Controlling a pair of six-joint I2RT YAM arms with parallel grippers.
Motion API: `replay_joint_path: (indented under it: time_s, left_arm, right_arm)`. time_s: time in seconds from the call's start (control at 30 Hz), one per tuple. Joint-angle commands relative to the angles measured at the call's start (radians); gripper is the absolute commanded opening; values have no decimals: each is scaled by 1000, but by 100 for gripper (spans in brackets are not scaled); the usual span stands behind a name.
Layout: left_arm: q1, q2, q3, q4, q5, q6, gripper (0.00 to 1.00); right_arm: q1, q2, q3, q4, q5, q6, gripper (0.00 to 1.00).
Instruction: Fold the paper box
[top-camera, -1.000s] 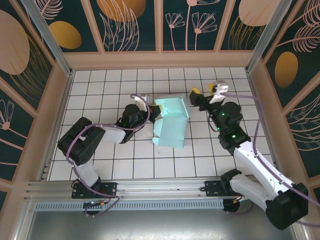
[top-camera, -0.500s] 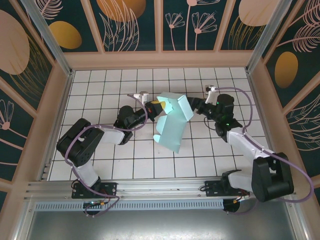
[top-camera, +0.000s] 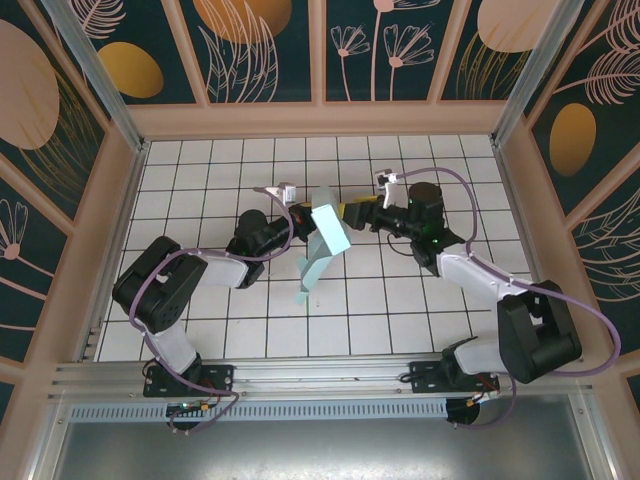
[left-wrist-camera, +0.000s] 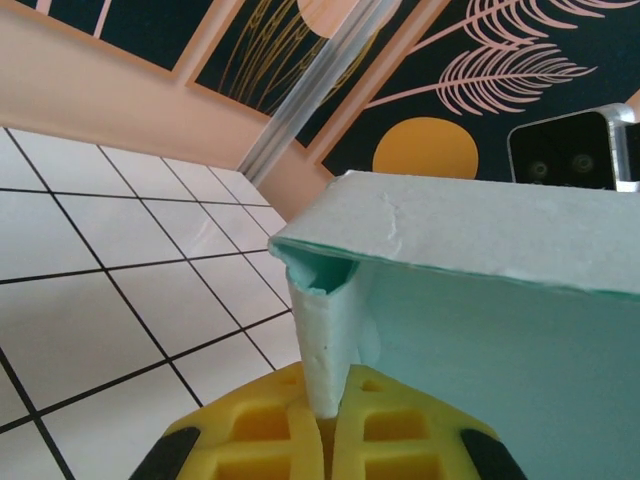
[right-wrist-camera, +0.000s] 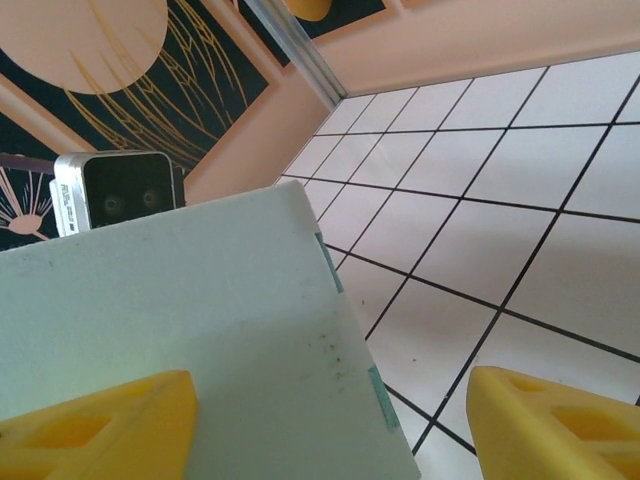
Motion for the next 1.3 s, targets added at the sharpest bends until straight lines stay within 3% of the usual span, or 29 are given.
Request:
replay_joint_path:
  time_s: [0.0, 0.13, 0.3, 0.47, 0.8, 1.27]
  left_arm:
    - [-13, 0, 44, -19, -42, -6, 0]
    - [-14, 2, 41, -21, -43, 2, 0]
    - [-12, -23, 36, -74, -62, 52, 0]
    - [-13, -73, 34, -160, -101, 113, 0]
    - [-12, -102, 31, -182, -93, 133, 0]
    - [-13, -114, 19, -189, -138, 135, 0]
  right_arm:
    - [73, 11, 51, -37, -106, -87, 72]
    - [56, -19, 45, -47, -37, -89, 72]
    - [-83, -80, -29, 77, -49, 66, 71]
    - [-158, -123, -51, 51, -12, 94, 71]
    - [-169, -79, -76, 85, -21, 146, 70]
    - [-181, -173, -113, 60, 96, 112, 70]
